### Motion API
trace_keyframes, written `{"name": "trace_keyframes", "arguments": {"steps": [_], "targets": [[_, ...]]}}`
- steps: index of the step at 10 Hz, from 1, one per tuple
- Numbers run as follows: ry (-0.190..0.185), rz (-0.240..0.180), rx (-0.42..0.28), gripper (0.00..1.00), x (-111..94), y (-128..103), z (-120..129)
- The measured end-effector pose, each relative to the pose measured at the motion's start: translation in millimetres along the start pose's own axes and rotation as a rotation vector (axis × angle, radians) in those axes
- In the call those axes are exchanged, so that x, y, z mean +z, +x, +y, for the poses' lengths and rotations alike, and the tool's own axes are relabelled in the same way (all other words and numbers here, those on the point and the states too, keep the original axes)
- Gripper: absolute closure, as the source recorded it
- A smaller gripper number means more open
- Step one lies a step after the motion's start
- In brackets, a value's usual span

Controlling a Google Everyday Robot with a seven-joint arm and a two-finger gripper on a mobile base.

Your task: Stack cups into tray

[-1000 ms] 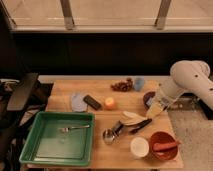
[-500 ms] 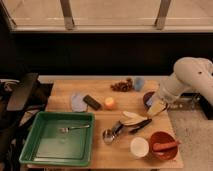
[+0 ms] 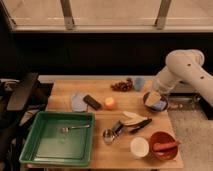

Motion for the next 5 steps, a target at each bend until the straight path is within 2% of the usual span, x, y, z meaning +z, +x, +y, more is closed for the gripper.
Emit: {"name": "trace_keyframes", "arguments": {"steps": [2, 3, 5], "targets": [[0.022, -0.01, -0.005, 0.37, 9.0, -6.1, -24.4], [0.034, -0.026, 0.003, 0.37, 15.4, -10.6, -46.1], [0.036, -0.05, 0.011, 0.37, 25.5, -18.4, -77.2]]}}
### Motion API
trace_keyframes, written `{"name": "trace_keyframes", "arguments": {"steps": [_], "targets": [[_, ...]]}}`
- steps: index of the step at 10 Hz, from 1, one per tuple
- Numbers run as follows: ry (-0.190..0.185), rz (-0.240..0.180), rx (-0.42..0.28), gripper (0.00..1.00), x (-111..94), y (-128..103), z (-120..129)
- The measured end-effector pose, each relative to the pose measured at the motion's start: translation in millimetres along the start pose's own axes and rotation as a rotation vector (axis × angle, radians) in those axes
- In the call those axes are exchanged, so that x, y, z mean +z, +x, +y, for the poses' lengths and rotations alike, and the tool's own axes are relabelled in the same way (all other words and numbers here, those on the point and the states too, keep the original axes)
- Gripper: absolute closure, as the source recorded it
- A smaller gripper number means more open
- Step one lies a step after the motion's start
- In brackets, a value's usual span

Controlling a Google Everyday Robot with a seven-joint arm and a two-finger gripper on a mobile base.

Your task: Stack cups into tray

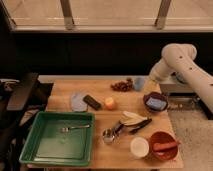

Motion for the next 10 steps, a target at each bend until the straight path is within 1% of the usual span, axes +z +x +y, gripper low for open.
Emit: {"name": "trace_keyframes", "arguments": {"steps": [2, 3, 10], "targets": [[0.0, -0.012, 0.011, 0.37, 14.0, -11.0, -28.6], [-0.004, -0.006, 0.016, 0.37, 17.0, -9.3, -33.8], [-0.003, -0.008, 0.019, 0.37, 18.8, -8.4, -35.9]]}}
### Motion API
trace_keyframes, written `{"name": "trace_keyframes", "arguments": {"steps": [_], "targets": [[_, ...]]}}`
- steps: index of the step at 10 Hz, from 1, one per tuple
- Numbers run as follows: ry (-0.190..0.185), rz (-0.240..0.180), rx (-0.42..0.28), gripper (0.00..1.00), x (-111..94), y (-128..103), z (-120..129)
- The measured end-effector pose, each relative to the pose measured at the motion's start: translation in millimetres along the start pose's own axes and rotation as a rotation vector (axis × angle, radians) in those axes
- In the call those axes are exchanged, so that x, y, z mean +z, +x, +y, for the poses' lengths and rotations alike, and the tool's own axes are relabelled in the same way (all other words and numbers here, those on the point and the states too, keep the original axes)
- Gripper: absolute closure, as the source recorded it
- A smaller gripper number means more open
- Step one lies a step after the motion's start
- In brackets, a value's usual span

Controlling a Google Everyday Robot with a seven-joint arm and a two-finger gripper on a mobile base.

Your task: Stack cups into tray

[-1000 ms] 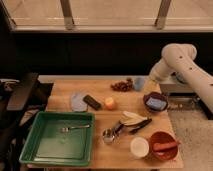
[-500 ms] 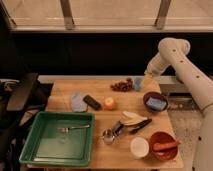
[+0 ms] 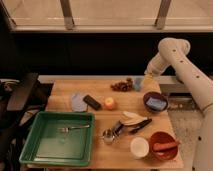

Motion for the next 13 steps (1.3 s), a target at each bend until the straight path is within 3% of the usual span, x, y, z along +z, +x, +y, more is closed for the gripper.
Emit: {"name": "trace_keyframes", "arguments": {"steps": [3, 7, 11, 13], "targets": [[0.01, -0.018, -0.057, 0.37, 30.4, -11.1, 11.9], [0.06, -0.021, -0.1, 0.37, 46.4, -18.4, 18.4], [0.082, -0.067, -0.054, 0.37, 73.3, -7.3, 1.4], [0.074, -0.083, -0.035, 0.37, 90.9, -5.9, -2.8]]}}
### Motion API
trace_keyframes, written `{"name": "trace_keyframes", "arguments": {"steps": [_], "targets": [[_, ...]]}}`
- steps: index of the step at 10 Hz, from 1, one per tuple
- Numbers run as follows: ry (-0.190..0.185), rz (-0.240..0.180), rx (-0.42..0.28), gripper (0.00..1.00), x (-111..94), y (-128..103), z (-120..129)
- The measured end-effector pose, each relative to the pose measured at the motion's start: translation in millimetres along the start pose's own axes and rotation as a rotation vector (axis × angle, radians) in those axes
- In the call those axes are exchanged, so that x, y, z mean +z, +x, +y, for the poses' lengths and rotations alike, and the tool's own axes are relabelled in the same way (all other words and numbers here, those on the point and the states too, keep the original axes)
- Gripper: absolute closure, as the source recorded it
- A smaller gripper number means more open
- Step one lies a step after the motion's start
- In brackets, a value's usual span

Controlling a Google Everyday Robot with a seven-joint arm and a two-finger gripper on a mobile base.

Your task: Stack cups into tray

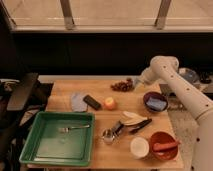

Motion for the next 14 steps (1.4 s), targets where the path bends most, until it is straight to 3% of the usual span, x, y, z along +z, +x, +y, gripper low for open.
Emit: {"name": "trace_keyframes", "arguments": {"steps": [5, 11, 14], "targets": [[-0.009, 0.009, 0.004, 0.37, 16.5, 1.0, -8.2], [-0.011, 0.024, 0.049, 0.37, 35.7, 19.2, -16.7], [-0.033, 0.014, 0.077, 0.37, 48.6, 23.1, -15.7]]}}
